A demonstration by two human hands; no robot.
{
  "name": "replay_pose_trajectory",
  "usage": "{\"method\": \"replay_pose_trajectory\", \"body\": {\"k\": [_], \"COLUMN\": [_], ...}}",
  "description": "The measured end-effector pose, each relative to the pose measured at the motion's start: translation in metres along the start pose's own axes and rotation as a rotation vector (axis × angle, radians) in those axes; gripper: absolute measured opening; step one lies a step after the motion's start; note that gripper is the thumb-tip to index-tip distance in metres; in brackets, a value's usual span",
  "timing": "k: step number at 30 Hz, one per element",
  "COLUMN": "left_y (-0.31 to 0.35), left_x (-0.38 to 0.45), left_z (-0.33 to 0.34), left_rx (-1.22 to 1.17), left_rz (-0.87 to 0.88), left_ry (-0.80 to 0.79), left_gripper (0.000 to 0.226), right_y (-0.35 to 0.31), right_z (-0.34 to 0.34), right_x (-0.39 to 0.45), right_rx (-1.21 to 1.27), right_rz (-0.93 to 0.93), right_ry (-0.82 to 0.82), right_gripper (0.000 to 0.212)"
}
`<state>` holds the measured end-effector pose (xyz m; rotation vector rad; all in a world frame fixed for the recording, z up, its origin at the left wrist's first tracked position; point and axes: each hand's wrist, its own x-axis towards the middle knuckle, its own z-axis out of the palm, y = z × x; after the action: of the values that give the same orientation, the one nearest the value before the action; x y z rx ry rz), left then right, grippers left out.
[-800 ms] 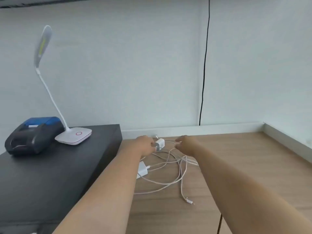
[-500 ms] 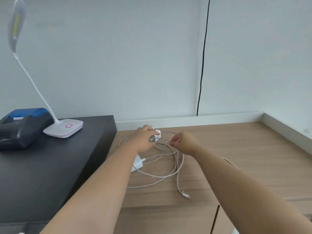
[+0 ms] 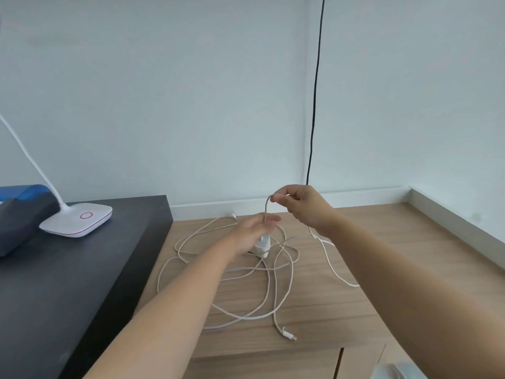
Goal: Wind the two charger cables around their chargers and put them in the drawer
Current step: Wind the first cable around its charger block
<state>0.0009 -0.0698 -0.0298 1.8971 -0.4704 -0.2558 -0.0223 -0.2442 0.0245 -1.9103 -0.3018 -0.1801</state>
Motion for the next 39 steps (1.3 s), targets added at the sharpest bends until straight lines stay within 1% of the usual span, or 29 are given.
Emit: {"method": "replay_pose_trajectory", "body": {"k": [1,2,4,6,9,11,13,15,17,19,22,24,27,28,30,32,34,35,37,39], "left_y": [0.005,0.009,0.016,0.022,0.035,0.045,0.051,0.056,0.059,0.065,0.075,0.078,0.08,0.082,0.086,0.091,0.1,0.103,0.114,0.12], "left_x": [0.001,0.003,0.004,0.003,-0.001,-0.005,-0.013,-0.021,-0.028,-0.033,-0.038,-0.039,-0.043,-0.047,-0.054,-0.058,-0.056,-0.052,-0.045,-0.038], "left_z": [0.005,0.008,0.007,-0.002,-0.028,-0.049,-0.073,-0.095,-0.112,-0.121,-0.13,-0.139,-0.162,-0.169,-0.182,-0.186,-0.176,-0.168,-0.144,-0.117], "left_rx": [0.012,0.008,-0.077,-0.141,-0.19,-0.377,-0.659,-0.872,-0.998,-1.048,-1.065,-1.104,-1.179,-1.202,-1.255,-1.231,-1.145,-1.107,-0.992,-0.783], "left_rz": [0.002,0.01,0.006,0.008,0.006,-0.041,-0.076,-0.062,-0.005,0.05,0.058,0.058,0.116,0.143,0.201,0.186,0.173,0.173,0.191,0.206], "left_ry": [0.027,0.078,0.183,0.218,0.235,0.285,0.307,0.295,0.342,0.467,0.672,0.741,0.875,0.917,0.967,0.987,0.94,0.898,0.789,0.65], "left_gripper": [0.022,0.029,0.037,0.039,0.04,0.039,0.039,0.04,0.041,0.038,0.029,0.026,0.036,0.037,0.029,0.023,0.015,0.014,0.014,0.012], "right_y": [-0.003,-0.007,-0.011,-0.016,-0.024,-0.027,-0.026,-0.024,-0.02,-0.013,-0.005,-0.002,0.001,0.004,0.012,0.018,0.015,0.01,-0.007,-0.033], "right_z": [-0.001,-0.002,-0.014,-0.031,-0.06,-0.08,-0.099,-0.116,-0.132,-0.145,-0.156,-0.158,-0.166,-0.171,-0.183,-0.189,-0.185,-0.179,-0.16,-0.136], "right_x": [0.001,0.002,0.004,0.004,0.0,-0.003,-0.005,-0.007,-0.009,-0.011,-0.016,-0.018,-0.025,-0.029,-0.038,-0.044,-0.044,-0.042,-0.035,-0.029], "right_rx": [-0.011,-0.026,-0.087,-0.164,-0.236,-0.267,-0.302,-0.331,-0.338,-0.318,-0.212,-0.193,-0.208,-0.164,0.012,0.163,0.164,0.102,-0.092,-0.265], "right_rz": [-0.009,-0.021,-0.032,-0.023,-0.012,-0.018,-0.016,-0.008,0.021,0.069,0.143,0.15,0.168,0.185,0.23,0.275,0.298,0.291,0.214,0.099], "right_ry": [0.011,0.035,0.111,0.155,0.157,0.168,0.193,0.235,0.272,0.293,0.26,0.247,0.3,0.326,0.339,0.288,0.23,0.213,0.164,0.085], "right_gripper": [0.018,0.018,0.018,0.02,0.019,0.02,0.021,0.021,0.021,0.018,0.012,0.012,0.008,0.008,0.013,0.015,0.017,0.019,0.017,0.015]}}
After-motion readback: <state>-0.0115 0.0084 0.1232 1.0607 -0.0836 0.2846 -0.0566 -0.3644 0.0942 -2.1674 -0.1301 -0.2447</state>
